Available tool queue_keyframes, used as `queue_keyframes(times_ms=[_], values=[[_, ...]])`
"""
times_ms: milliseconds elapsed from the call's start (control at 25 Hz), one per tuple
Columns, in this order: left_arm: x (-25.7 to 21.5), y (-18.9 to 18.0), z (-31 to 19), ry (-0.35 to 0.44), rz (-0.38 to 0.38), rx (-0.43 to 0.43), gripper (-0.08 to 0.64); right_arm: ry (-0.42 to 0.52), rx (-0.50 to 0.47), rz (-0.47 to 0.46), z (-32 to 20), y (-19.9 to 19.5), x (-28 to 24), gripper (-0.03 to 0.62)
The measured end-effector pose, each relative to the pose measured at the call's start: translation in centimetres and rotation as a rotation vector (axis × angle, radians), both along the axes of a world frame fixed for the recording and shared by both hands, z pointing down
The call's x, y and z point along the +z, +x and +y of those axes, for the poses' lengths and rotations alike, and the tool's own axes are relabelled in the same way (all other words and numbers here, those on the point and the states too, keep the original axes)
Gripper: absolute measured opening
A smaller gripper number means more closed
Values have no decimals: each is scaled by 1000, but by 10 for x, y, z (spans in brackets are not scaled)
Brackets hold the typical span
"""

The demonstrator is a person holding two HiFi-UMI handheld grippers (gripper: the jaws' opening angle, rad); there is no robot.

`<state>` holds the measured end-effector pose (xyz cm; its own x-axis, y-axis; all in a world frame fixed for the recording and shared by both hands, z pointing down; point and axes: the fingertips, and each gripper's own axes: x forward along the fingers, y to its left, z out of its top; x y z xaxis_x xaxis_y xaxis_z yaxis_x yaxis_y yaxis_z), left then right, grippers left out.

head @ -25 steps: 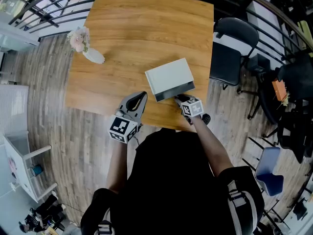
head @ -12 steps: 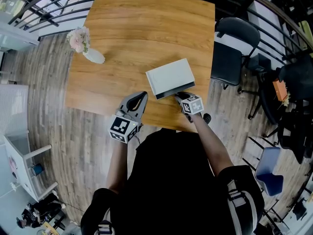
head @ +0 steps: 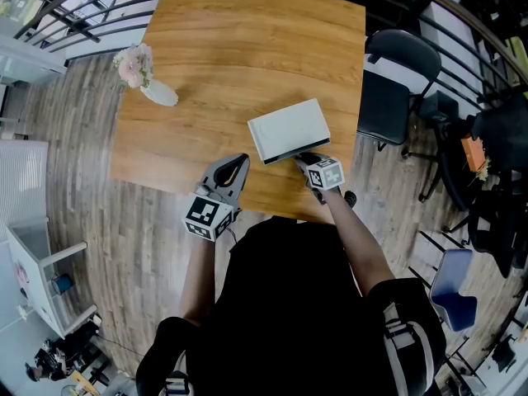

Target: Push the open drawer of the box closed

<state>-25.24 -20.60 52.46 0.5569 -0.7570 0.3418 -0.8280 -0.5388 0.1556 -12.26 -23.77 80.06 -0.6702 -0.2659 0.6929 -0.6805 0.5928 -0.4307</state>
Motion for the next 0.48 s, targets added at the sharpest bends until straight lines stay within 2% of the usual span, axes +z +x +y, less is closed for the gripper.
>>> queue_keyframes(times_ms=[480], values=[[0,-5,0,-4,-2,-7,23,3,6,-4,-11,-5,-1,83]])
